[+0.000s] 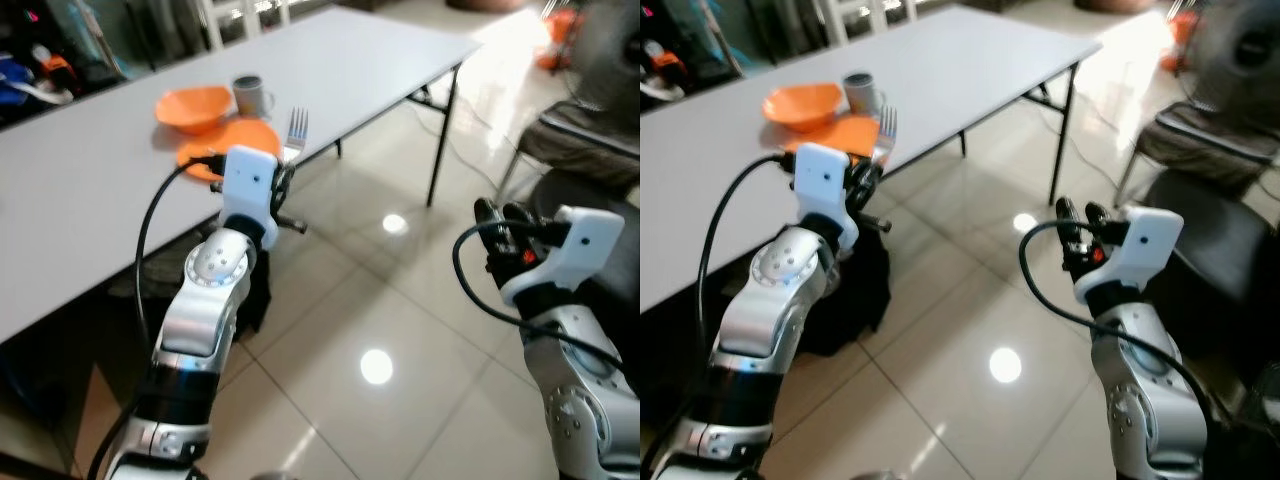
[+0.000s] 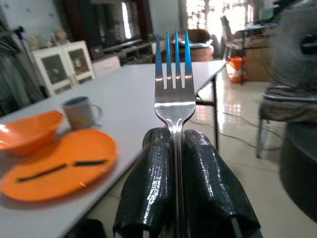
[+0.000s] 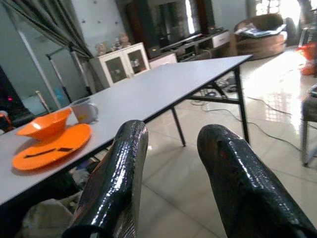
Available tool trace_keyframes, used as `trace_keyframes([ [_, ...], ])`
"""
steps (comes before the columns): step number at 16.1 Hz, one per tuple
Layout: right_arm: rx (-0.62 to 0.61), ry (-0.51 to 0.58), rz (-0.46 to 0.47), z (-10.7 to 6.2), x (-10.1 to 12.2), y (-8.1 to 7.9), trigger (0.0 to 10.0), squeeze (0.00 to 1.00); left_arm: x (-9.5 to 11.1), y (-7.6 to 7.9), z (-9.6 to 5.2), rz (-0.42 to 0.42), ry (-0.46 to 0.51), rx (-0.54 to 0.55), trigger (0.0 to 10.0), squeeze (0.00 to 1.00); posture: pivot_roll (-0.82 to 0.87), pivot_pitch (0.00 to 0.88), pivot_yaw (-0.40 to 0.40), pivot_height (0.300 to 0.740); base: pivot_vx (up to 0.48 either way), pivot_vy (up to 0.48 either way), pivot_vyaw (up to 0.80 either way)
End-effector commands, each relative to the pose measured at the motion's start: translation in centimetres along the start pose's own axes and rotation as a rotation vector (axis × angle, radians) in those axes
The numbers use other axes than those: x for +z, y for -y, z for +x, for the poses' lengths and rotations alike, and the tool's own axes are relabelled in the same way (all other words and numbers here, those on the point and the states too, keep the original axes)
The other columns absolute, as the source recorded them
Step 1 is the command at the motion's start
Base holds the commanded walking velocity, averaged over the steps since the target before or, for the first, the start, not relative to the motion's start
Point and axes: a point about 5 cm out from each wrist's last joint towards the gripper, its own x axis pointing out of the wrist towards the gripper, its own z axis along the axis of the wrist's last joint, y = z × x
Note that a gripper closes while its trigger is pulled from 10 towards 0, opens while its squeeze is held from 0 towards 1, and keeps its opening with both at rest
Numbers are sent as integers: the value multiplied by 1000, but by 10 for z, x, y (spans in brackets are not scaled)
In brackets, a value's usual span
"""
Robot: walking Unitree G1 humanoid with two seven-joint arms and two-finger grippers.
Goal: Setting the table
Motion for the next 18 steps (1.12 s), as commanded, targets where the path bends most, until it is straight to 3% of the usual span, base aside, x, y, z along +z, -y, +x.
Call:
trace_keyframes([
  [1,37,-4,6,3,-2,-8,10000,0,0,-14,-2,18,-2,46,10000,0,11,0,62,740,398,0,0],
  [18,90,-54,-52,6,-8,-8,10000,0,-4,-18,1,44,-35,46,10000,0,17,0,75,740,398,0,0],
])
